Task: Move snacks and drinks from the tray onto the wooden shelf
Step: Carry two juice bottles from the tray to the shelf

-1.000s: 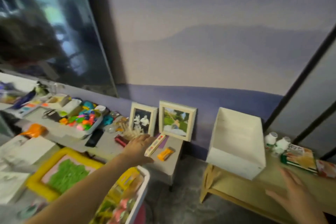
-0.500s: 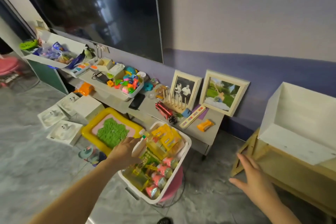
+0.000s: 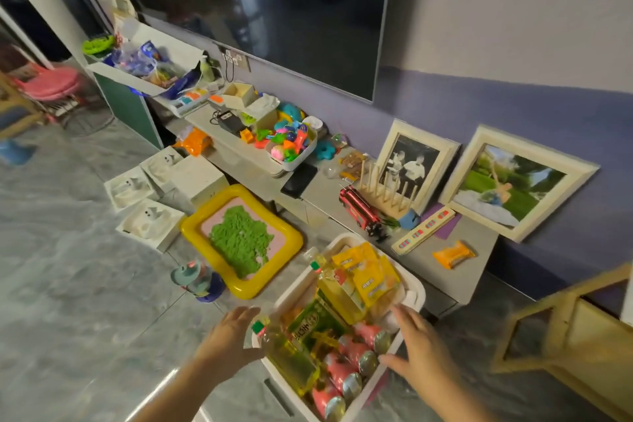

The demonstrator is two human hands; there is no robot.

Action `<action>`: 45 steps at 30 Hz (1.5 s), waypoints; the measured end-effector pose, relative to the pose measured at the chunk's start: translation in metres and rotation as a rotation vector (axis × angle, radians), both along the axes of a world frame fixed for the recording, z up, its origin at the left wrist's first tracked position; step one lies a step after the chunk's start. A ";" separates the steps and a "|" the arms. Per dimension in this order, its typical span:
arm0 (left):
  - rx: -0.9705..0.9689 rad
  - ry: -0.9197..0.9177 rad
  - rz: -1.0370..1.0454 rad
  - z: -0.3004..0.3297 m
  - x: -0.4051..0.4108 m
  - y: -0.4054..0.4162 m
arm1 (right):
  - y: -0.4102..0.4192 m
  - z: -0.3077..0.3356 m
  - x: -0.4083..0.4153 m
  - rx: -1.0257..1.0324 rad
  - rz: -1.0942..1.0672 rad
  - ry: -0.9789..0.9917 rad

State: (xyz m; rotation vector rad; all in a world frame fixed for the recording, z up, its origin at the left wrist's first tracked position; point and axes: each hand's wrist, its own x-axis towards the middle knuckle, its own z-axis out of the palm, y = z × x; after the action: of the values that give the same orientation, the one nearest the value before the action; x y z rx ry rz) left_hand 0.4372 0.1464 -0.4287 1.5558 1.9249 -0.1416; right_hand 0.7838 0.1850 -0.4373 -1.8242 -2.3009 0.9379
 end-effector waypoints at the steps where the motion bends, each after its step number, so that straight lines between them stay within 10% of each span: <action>1: 0.000 -0.014 0.046 -0.012 -0.005 0.000 | 0.009 -0.009 -0.014 -0.007 0.020 0.014; 24: 0.324 -0.802 1.291 -0.118 0.026 0.017 | 0.112 -0.138 -0.140 0.021 -0.157 -0.174; 45: 0.444 -0.897 0.561 0.109 0.155 0.044 | 0.005 0.072 0.049 0.316 -0.478 0.529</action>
State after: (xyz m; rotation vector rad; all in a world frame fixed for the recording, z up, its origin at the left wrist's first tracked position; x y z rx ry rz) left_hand 0.5918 0.1905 -0.3194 0.9656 1.5839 1.0929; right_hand 0.8331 0.1902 -0.3655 -1.6280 -1.5089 0.7965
